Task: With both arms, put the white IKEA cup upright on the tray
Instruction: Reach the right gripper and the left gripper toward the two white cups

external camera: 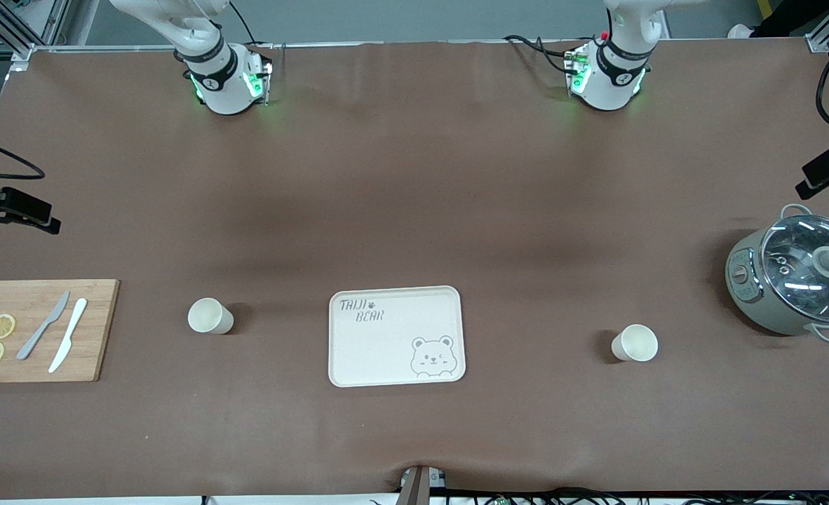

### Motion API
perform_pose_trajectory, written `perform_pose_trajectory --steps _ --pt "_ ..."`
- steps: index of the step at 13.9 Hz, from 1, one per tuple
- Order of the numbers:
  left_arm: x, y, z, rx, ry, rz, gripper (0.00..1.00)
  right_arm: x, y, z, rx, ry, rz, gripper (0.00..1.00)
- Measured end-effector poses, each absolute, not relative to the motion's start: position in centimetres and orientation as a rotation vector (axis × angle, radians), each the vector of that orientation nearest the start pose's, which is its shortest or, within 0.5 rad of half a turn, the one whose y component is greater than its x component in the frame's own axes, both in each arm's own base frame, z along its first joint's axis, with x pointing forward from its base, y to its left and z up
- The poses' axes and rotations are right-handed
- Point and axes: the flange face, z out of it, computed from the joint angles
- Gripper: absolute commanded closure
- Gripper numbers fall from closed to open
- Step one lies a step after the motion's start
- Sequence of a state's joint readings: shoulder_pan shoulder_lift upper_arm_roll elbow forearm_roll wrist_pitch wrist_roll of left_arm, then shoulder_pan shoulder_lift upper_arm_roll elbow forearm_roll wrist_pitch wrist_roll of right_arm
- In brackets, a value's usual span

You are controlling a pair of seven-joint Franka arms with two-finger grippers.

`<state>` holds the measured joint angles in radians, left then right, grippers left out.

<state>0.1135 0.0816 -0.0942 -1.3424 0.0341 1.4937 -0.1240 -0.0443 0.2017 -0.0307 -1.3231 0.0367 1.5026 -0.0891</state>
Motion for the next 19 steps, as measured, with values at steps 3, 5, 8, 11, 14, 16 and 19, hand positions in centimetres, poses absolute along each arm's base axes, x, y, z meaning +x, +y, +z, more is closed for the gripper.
perform_pose_trajectory --steps 3,5,8,11,14,16,19 --pt "57.1 1.6 67.9 -3.109 -0.221 -0.111 0.0 61.0 -3.9 61.7 -3.11 -0.027 0.012 0.0" --pt "57.1 1.7 67.9 -3.109 -0.221 -0.111 0.0 61.0 -3.9 61.5 -3.11 -0.028 0.017 0.0" --pt "57.1 1.9 67.5 -3.109 -0.225 -0.1 0.0 61.0 -2.9 61.5 -3.11 -0.043 0.019 0.0" --pt "57.8 1.9 65.6 -3.11 -0.224 -0.042 0.0 61.1 -0.7 61.5 -3.111 0.01 0.028 0.0" --pt "59.5 2.1 62.2 -3.113 -0.223 0.047 0.0 61.1 0.3 61.4 -3.111 0.017 0.029 0.0" --pt "60.9 2.3 59.8 -3.115 -0.222 0.085 0.0 61.1 0.1 61.4 -3.112 0.024 0.03 0.0" --pt "63.2 2.5 56.2 -3.12 -0.22 0.095 0.0 61.1 0.0 61.4 -3.112 0.027 0.028 0.0"
